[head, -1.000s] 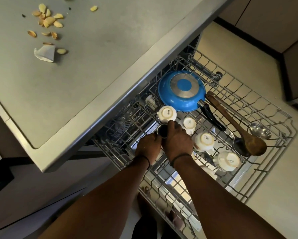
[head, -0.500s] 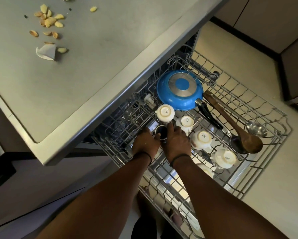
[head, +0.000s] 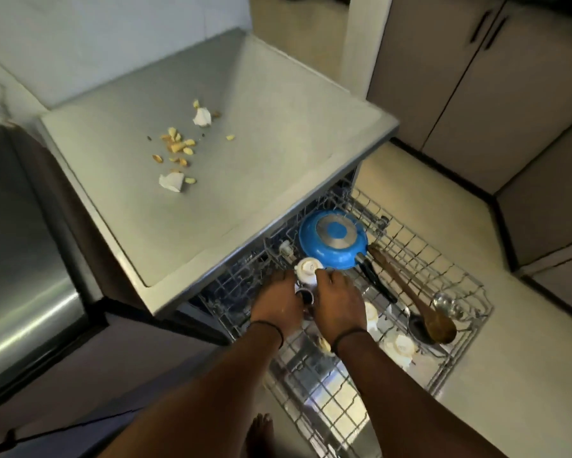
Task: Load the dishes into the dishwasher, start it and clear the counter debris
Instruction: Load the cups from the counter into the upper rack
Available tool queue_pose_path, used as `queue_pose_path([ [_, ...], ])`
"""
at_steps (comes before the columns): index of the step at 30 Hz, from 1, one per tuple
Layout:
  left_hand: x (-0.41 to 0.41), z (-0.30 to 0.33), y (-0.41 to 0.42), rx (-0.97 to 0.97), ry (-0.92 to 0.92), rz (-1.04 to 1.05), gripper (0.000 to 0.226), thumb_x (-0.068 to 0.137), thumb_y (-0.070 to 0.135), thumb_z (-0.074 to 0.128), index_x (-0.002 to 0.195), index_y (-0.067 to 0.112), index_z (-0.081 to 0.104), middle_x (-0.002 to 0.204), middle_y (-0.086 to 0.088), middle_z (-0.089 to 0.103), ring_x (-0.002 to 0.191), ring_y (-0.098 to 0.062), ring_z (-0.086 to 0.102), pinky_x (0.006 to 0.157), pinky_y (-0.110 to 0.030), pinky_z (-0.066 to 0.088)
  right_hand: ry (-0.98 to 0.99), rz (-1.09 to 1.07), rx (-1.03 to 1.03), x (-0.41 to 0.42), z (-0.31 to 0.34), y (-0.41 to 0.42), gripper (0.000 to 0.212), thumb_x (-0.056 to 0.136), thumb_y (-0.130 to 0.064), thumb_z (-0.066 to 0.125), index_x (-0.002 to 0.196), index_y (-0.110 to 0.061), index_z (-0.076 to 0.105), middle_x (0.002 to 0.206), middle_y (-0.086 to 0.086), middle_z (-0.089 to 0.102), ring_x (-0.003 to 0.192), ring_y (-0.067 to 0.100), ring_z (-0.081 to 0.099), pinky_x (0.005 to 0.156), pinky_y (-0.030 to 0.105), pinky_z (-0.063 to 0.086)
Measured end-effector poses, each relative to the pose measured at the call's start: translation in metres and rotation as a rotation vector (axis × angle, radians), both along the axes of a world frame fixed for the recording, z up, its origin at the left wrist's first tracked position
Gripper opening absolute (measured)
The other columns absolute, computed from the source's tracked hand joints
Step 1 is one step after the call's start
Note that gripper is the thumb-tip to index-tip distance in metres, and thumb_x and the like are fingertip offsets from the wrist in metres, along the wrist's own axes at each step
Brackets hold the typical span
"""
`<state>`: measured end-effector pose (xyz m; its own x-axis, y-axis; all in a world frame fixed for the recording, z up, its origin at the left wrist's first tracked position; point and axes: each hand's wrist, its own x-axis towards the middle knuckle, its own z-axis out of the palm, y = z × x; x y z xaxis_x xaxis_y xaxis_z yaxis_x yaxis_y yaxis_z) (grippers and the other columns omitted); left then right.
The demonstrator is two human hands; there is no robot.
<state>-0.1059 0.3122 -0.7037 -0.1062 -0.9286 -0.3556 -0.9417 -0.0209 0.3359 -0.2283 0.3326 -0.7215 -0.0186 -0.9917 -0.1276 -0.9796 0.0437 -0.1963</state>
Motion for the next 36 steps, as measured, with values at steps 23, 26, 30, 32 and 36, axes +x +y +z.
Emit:
queue_pose_path([
  [23,0.253,0.299,0.122,-0.693,-0.014,0.616,0.025,0.090,0.029,0.052,0.111,0.017,0.059,0.111,-0.008,0.057,0.101,-0.029,0.058,0.084,-0.039,0.049,-0.378,0.677,-0.247,0.223,0.305,0.031,0.060,0.069,-0.039,0.081,0.120,-0.020,0.056,0.109,0.008,0.060,0.104,0.029,0.056,0.086,0.036,0.047],
  [26,0.318,0.296,0.166,-0.819,-0.068,0.829,0.026,0.087,0.029,0.057,0.109,0.016,0.060,0.108,-0.008,0.059,0.099,-0.027,0.059,0.084,-0.038,0.049,-0.424,0.815,-0.166,0.299,0.306,0.056,0.064,0.066,-0.042,0.083,0.120,-0.020,0.056,0.113,0.006,0.061,0.106,0.024,0.058,0.091,0.033,0.047],
  [30,0.393,0.275,0.218,-0.764,-0.066,1.062,0.033,0.085,0.025,0.060,0.116,0.015,0.058,0.115,-0.011,0.058,0.106,-0.030,0.056,0.089,-0.039,0.045,-0.434,0.906,-0.095,0.381,0.289,0.089,0.064,0.068,-0.048,0.080,0.122,-0.027,0.052,0.114,0.002,0.058,0.109,0.020,0.055,0.092,0.033,0.048],
  [32,0.422,0.264,0.231,-0.741,-0.093,1.113,0.032,0.084,0.023,0.061,0.114,0.011,0.059,0.114,-0.014,0.059,0.106,-0.032,0.057,0.088,-0.038,0.045,-0.446,0.913,-0.077,0.408,0.285,0.098,0.062,0.071,-0.045,0.079,0.123,-0.027,0.051,0.115,0.001,0.057,0.108,0.019,0.055,0.090,0.031,0.049],
  [36,0.476,0.261,0.231,-0.699,-0.120,1.178,0.031,0.087,0.026,0.060,0.114,0.011,0.058,0.113,-0.012,0.060,0.105,-0.030,0.057,0.087,-0.036,0.045,-0.469,0.914,-0.110,0.463,0.286,0.093,0.060,0.073,-0.045,0.077,0.125,-0.026,0.051,0.116,0.001,0.057,0.110,0.019,0.054,0.090,0.032,0.049],
])
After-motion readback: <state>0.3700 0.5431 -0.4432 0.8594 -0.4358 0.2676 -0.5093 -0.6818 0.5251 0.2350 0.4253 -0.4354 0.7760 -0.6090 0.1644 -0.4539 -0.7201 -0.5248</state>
